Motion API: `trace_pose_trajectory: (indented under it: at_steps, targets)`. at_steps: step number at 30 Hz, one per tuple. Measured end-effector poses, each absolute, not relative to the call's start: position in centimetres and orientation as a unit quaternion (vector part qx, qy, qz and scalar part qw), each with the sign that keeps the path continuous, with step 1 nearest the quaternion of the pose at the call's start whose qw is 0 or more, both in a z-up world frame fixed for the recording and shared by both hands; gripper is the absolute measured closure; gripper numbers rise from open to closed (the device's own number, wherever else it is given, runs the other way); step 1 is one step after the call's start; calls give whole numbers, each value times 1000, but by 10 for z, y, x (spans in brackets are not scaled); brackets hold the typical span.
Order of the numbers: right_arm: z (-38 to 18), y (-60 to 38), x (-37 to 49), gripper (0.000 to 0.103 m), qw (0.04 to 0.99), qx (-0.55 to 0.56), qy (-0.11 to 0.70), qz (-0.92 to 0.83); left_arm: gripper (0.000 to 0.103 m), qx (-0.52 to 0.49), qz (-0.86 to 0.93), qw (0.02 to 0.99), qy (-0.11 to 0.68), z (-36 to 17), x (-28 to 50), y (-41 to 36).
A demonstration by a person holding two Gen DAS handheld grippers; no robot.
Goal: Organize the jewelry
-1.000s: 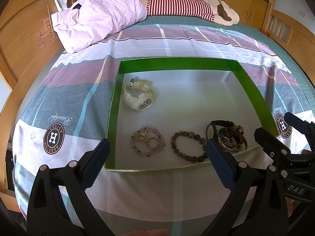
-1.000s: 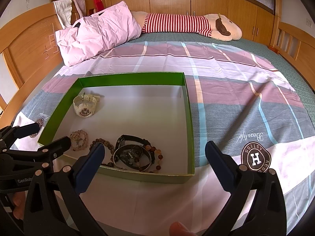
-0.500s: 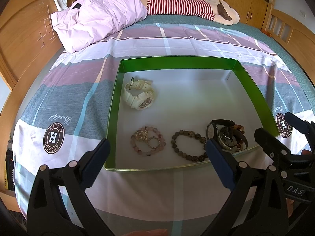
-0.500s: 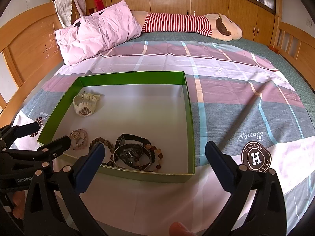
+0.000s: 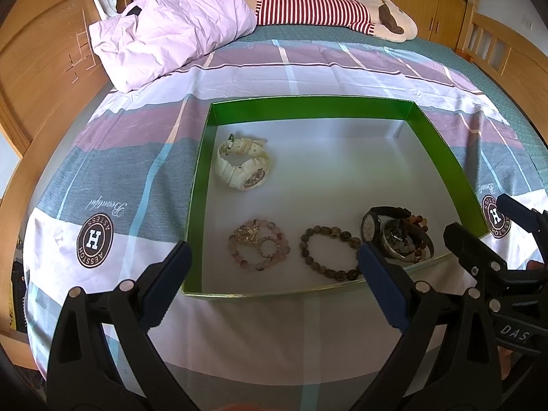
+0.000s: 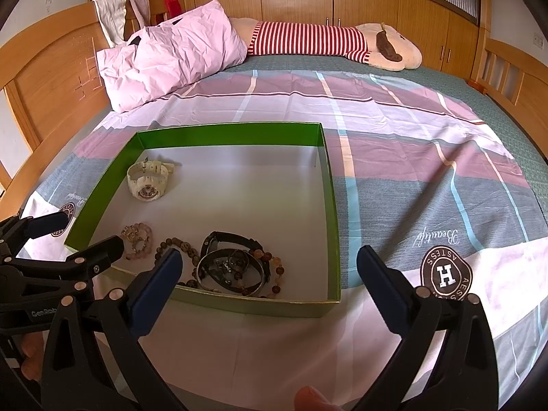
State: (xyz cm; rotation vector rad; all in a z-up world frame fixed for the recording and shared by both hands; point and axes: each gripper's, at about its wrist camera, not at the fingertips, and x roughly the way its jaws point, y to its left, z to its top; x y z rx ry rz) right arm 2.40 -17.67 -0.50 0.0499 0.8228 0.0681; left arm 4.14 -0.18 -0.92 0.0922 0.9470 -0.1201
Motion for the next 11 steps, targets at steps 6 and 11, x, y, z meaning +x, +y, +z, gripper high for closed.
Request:
trace_pose_trajectory:
  at_steps: [6,11]
  targets:
    - [-7,-176,23,1,916,25,400,33,4,41,-60,885,461,-8,44,-2]
    - [-6,-176,24,1,915,25,400,34,4,39,-61,883,465,-9,45,-2]
